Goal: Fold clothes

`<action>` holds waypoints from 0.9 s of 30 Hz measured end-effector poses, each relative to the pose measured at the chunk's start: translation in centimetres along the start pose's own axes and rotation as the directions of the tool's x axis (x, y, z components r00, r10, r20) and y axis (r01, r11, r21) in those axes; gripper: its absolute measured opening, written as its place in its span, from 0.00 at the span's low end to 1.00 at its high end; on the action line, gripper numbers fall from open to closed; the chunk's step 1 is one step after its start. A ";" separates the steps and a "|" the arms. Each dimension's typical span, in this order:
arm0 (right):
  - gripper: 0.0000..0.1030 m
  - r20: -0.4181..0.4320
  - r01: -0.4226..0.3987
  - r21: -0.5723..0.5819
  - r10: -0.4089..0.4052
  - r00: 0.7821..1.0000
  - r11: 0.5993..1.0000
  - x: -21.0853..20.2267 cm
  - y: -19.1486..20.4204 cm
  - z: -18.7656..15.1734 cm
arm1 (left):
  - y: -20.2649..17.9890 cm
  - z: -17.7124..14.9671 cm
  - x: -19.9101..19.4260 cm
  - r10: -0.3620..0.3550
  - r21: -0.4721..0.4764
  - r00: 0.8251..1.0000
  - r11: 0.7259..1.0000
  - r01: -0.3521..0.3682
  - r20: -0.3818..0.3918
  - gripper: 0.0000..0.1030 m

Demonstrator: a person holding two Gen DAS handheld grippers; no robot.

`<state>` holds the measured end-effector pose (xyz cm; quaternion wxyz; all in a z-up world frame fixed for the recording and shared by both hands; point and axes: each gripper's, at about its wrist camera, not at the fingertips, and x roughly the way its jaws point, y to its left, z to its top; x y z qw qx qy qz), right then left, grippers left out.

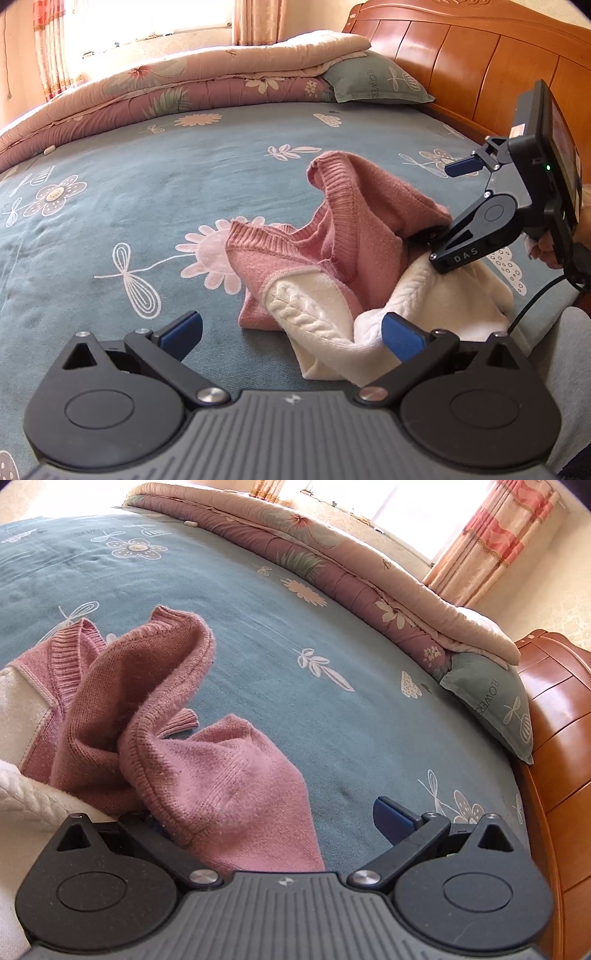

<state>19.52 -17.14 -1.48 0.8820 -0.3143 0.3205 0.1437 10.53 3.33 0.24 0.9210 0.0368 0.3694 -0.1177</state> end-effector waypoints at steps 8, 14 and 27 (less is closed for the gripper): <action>1.00 0.005 -0.055 0.083 0.055 0.998 0.995 0.5 -2.6 1.0 | -0.1 0.8 0.3 -0.009 -0.012 1.000 1.000 0.009 0.002 0.99; 1.00 0.052 -0.106 0.145 0.100 0.994 0.984 0.5 -4.1 1.2 | -0.1 1.0 0.7 -0.008 -0.022 1.000 1.000 0.008 0.004 0.99; 0.33 0.080 -0.260 -0.071 0.265 0.961 0.963 1.0 -1.7 1.6 | 0.3 1.6 1.2 -0.012 -0.042 1.000 0.999 0.013 0.016 0.99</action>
